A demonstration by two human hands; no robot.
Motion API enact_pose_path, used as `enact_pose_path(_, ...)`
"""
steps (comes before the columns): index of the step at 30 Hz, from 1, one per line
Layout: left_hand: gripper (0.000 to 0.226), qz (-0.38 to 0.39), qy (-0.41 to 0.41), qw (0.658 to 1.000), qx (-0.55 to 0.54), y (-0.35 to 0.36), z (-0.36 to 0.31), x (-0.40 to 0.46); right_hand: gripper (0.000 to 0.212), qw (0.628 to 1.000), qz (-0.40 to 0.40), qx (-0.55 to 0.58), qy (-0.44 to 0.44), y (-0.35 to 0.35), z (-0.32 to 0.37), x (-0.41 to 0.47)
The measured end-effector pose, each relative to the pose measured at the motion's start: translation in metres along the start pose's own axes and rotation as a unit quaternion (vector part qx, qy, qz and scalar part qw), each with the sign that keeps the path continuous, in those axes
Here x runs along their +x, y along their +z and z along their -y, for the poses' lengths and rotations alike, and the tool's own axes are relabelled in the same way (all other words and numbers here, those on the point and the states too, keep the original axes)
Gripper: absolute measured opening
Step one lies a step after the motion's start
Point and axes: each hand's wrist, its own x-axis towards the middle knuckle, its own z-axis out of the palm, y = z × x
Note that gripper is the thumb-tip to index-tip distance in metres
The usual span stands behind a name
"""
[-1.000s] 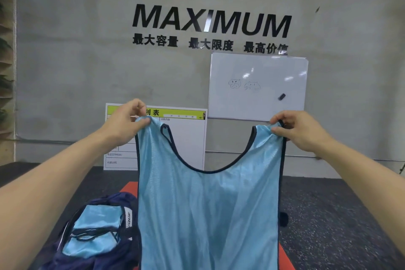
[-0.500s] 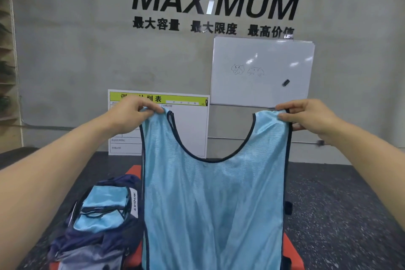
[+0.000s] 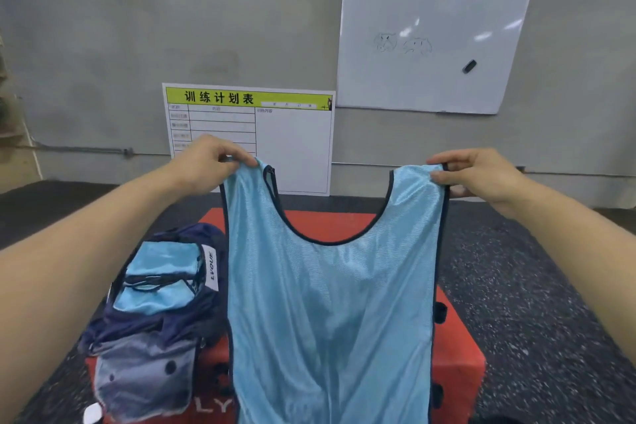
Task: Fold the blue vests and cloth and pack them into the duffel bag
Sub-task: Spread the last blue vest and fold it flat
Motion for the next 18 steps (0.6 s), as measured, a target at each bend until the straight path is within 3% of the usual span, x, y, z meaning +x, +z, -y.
enact_pose_path(18,0.030,0.128,-0.075,0.989,-0.004,0.183,0.152,0.075,0.027,0.992,0.050,0.001,0.118,0.103,-0.183,0.120)
